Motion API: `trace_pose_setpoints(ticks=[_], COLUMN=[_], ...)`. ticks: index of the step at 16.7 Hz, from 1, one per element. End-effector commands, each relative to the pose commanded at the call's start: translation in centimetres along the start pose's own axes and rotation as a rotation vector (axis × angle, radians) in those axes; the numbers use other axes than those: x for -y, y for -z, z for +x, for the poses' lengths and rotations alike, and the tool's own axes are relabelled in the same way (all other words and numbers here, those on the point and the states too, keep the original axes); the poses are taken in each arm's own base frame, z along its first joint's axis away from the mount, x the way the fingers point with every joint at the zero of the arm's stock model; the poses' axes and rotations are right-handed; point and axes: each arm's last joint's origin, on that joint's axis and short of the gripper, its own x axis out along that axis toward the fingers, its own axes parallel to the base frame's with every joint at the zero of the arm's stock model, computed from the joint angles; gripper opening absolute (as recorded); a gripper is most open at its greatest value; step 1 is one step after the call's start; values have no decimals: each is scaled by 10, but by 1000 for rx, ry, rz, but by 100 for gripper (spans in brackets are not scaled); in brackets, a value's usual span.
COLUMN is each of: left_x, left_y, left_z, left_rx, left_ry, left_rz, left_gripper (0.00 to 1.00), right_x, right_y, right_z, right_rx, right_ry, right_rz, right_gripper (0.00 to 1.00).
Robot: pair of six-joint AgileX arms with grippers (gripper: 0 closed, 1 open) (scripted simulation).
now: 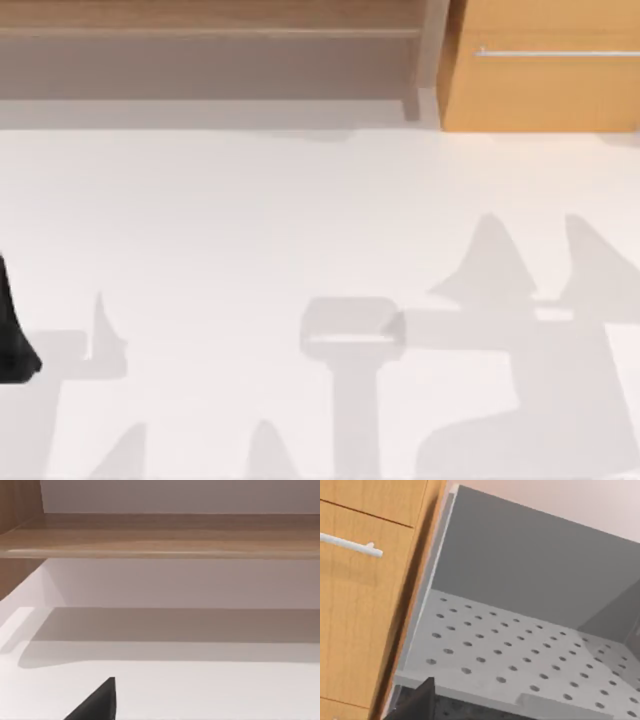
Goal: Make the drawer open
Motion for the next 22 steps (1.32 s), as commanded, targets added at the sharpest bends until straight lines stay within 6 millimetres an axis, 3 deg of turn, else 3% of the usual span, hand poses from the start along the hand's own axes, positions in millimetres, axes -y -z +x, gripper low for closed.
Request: trace_pose_setpoints(ticks=[3, 7, 10, 14, 17, 22], left_x=[0, 0, 0, 0, 0, 0], left_y=[0, 0, 0, 0, 0, 0], left_z=[0, 0, 0, 0, 0, 0], left_rx=[0, 0, 0, 0, 0, 0], left_ry=[0, 0, 0, 0, 0, 0], left_rz=[0, 0, 0, 0, 0, 0], left_gripper=[100, 100, 100, 100, 100, 100], right_x=[-26, -86, -140, -201, -223, -223], right_y=[19, 51, 72, 91, 98, 100], right_z=[40, 85, 103, 109, 108, 107], right_rx=[-3, -15, -15, -7, -4, -9], right_ry=[14, 17, 6, -9, -14, -17], right_rz=[-268, -663, -936, -1185, -1261, -1265], right_gripper=[100, 100, 100, 100, 100, 100])
